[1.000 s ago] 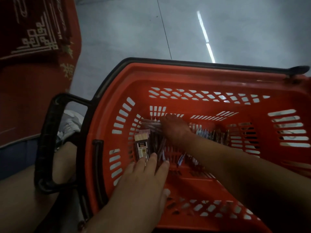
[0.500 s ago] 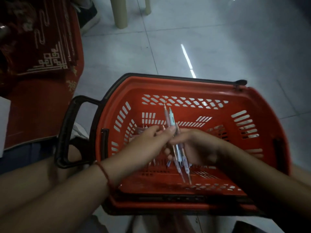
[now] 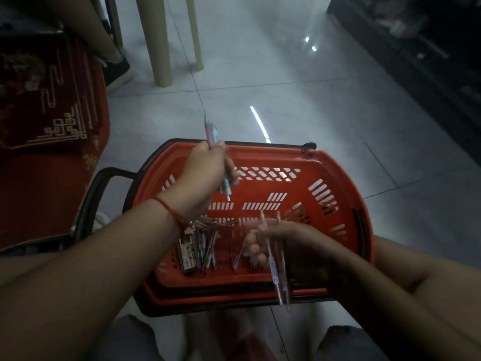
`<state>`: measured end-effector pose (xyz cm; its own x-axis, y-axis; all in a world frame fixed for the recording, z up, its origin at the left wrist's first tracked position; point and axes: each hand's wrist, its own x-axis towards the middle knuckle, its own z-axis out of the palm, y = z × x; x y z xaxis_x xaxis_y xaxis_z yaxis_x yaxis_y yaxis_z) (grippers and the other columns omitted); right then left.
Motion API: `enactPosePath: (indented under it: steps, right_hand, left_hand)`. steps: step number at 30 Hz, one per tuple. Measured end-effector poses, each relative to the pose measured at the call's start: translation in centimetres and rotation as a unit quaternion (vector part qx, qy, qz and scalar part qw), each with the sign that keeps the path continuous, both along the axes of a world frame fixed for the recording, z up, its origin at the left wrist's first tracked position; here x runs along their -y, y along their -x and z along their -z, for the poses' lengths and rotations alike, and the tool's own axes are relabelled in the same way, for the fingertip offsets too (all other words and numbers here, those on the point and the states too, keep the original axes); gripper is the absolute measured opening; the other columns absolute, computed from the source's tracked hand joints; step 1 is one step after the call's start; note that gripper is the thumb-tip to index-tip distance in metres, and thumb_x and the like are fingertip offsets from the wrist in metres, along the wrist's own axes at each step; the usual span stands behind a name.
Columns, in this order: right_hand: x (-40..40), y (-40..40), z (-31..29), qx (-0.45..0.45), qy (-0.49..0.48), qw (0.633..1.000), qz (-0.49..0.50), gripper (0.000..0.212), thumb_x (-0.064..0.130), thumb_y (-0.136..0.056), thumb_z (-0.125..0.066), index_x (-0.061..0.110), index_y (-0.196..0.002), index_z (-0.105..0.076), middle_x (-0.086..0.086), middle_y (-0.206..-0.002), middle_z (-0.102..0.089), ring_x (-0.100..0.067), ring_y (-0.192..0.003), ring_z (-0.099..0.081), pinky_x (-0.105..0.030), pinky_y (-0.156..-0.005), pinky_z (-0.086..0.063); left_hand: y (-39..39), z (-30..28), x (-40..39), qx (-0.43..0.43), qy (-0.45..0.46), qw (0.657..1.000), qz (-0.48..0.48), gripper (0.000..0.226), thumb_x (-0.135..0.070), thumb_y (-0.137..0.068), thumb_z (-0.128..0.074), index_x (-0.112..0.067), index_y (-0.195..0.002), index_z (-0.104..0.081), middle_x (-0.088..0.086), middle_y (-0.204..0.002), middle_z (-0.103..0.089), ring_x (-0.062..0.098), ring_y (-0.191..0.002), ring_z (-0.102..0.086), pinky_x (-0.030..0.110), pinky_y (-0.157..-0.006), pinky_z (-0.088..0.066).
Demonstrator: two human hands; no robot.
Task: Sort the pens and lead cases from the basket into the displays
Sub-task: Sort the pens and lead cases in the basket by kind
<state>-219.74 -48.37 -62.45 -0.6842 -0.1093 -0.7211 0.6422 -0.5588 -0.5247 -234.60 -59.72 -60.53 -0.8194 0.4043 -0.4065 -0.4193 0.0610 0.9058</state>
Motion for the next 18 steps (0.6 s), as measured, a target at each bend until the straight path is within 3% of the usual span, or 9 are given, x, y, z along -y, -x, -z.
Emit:
enactPosePath:
  steps: [3, 6, 8, 11, 13, 15, 16, 18]
  right_hand:
    - [-0.6, -0.1, -0.9, 0.025, -0.044, 0.993, 0.106, 0.028, 0.019, -0.102, -0.047, 0.010, -0.123, -0.063, -0.009, -0.116, -0.072, -0.028, -0.111, -0.066, -0.042, -0.090, -0.052]
    - [-1.1, 0.3, -2.2, 0.032, -0.017, 0.985, 0.167, 0.032, 0.029, -0.099, -0.049, 0.010, -0.110, -0.072, -0.009, -0.106, -0.073, -0.026, -0.100, -0.069, -0.042, -0.084, -0.052]
    - [-1.2, 0.8, -2.4, 0.034, 0.031, 0.972, 0.229, 0.031, 0.028, -0.096, -0.052, 0.010, -0.112, -0.072, -0.010, -0.109, -0.071, -0.025, -0.100, -0.067, -0.043, -0.085, -0.052]
    - [-1.1, 1.5, -2.6, 0.017, 0.053, 0.959, 0.279, 0.031, 0.022, -0.100, -0.050, 0.006, -0.119, -0.068, -0.012, -0.121, -0.070, -0.028, -0.110, -0.064, -0.045, -0.086, -0.051]
    - [-0.8, 2.0, -2.5, 0.011, 0.027, 0.970, 0.242, 0.032, 0.024, -0.101, -0.050, 0.003, -0.120, -0.066, -0.015, -0.123, -0.070, -0.030, -0.115, -0.062, -0.046, -0.088, -0.050]
    - [-0.7, 2.2, -2.2, 0.012, -0.014, 0.981, 0.191, 0.037, 0.031, -0.102, -0.047, 0.002, -0.116, -0.066, -0.015, -0.112, -0.073, -0.029, -0.109, -0.064, -0.045, -0.094, -0.049]
    - [-1.0, 2.3, -2.0, 0.010, -0.037, 0.985, 0.169, 0.043, 0.037, -0.104, -0.042, 0.002, -0.115, -0.065, -0.016, -0.108, -0.072, -0.028, -0.106, -0.064, -0.044, -0.097, -0.048]
    - [-2.1, 2.5, -1.8, 0.013, -0.126, 0.981, 0.146, 0.055, 0.049, -0.105, -0.033, 0.005, -0.120, -0.063, -0.018, -0.119, -0.066, -0.029, -0.113, -0.061, -0.043, -0.100, -0.049]
  left_hand:
    - [-1.9, 0.3, -0.3, -0.086, 0.130, 0.981, 0.113, 0.030, -0.038, -0.103, -0.041, -0.013, -0.100, -0.057, 0.001, -0.071, -0.054, 0.014, -0.056, -0.050, 0.027, -0.049, -0.044]
    - [-6.7, 0.8, -1.4, -0.118, 0.175, 0.937, 0.277, 0.031, -0.043, -0.103, -0.039, -0.020, -0.105, -0.059, -0.005, -0.081, -0.060, 0.011, -0.068, -0.057, 0.021, -0.053, -0.044]
    - [-8.6, 1.1, -2.3, -0.167, 0.193, 0.924, 0.284, 0.031, -0.045, -0.102, -0.040, -0.023, -0.118, -0.053, -0.009, -0.088, -0.060, 0.012, -0.084, -0.062, 0.024, -0.064, -0.043]
    - [-8.5, 0.4, -2.5, -0.225, 0.224, 0.908, 0.272, 0.035, -0.045, -0.102, -0.039, -0.024, -0.126, -0.052, -0.005, -0.095, -0.063, 0.014, -0.085, -0.061, 0.025, -0.066, -0.039]
    - [-7.8, 0.0, -1.9, -0.214, 0.215, 0.901, 0.309, 0.034, -0.042, -0.103, -0.036, -0.021, -0.116, -0.059, 0.004, -0.100, -0.067, 0.021, -0.088, -0.064, 0.026, -0.066, -0.043]
    - [-7.3, -0.2, -0.8, -0.173, 0.192, 0.907, 0.333, 0.034, -0.042, -0.104, -0.034, -0.020, -0.104, -0.060, 0.008, -0.093, -0.069, 0.021, -0.079, -0.067, 0.028, -0.059, -0.050]
    - [-6.9, -0.3, -0.2, -0.142, 0.179, 0.916, 0.329, 0.034, -0.042, -0.104, -0.035, -0.019, -0.104, -0.059, 0.008, -0.089, -0.068, 0.021, -0.071, -0.067, 0.029, -0.054, -0.051]
    - [-5.9, 0.1, 1.0, -0.082, 0.169, 0.934, 0.305, 0.029, -0.040, -0.104, -0.036, -0.017, -0.111, -0.052, 0.007, -0.080, -0.063, 0.017, -0.054, -0.060, 0.025, -0.043, -0.046]
